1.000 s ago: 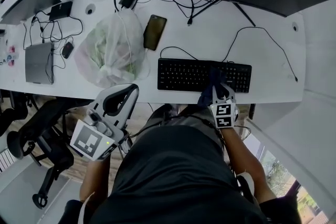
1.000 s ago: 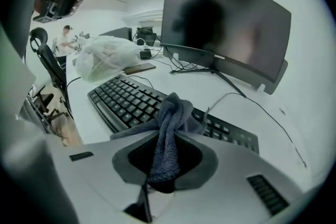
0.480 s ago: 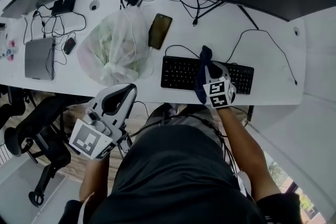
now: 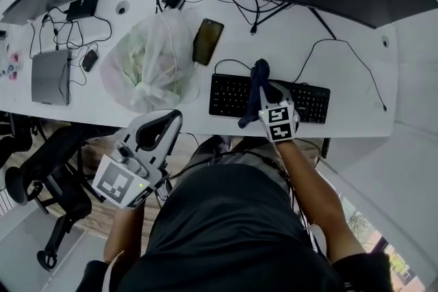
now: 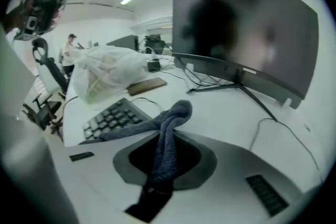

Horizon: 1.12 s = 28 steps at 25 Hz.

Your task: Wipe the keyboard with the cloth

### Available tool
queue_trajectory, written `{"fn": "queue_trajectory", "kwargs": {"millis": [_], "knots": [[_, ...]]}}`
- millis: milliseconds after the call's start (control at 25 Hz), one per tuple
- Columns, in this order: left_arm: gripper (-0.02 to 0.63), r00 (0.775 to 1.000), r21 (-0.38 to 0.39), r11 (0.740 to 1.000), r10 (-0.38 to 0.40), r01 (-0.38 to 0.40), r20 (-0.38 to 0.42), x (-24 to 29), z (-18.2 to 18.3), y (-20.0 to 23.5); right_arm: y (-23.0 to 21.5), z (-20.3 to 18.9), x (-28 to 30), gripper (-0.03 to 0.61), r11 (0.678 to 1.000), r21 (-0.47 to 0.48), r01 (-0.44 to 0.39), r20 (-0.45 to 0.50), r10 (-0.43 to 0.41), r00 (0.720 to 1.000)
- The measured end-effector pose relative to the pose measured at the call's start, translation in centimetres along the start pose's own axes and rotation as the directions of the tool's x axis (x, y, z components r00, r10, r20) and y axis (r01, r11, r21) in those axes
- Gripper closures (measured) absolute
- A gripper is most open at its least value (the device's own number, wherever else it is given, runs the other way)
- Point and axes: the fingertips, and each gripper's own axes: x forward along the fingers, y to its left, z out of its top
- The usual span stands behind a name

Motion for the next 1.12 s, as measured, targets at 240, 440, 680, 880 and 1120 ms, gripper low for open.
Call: {"fn": "queue_trajectory", "kwargs": {"millis": [240, 440, 680, 880, 1120], "knots": [[0.611, 1.0, 0.0, 1.0, -0.011, 0.011, -0.015, 0.4, -0.2, -0.2, 9.6, 1.7, 2.0, 0.531, 0.934, -0.27, -0.234, -0.006, 0.241, 0.971], [0.611, 0.999, -0.008, 1.0, 0.022, -0.022, -0.023, -0.6, -0.7, 0.2, 6.7, 5.2, 4.6, 0.531, 0.977, -0.197, -0.075, 0.011, 0.079, 0.997], [0.611, 0.999, -0.012, 0.999, 0.043, -0.043, -0.025, -1.6, -0.8, 0.6, 10.8, 6.8, 5.9, 0.531, 0.927, -0.341, -0.155, 0.032, 0.176, 0.984], [0.611, 0.997, -0.011, 0.997, 0.073, -0.073, -0.008, -1.5, -0.2, 1.7, 5.2, 7.6, 6.1, 0.531, 0.938, -0.336, -0.085, -0.021, 0.083, 0.996], [0.611, 0.991, 0.022, 0.991, 0.134, -0.134, 0.025, -3.5, 0.1, 4.2, 15.4, 2.3, 1.3, 0.531, 0.836, -0.457, -0.303, -0.04, 0.321, 0.946]]}}
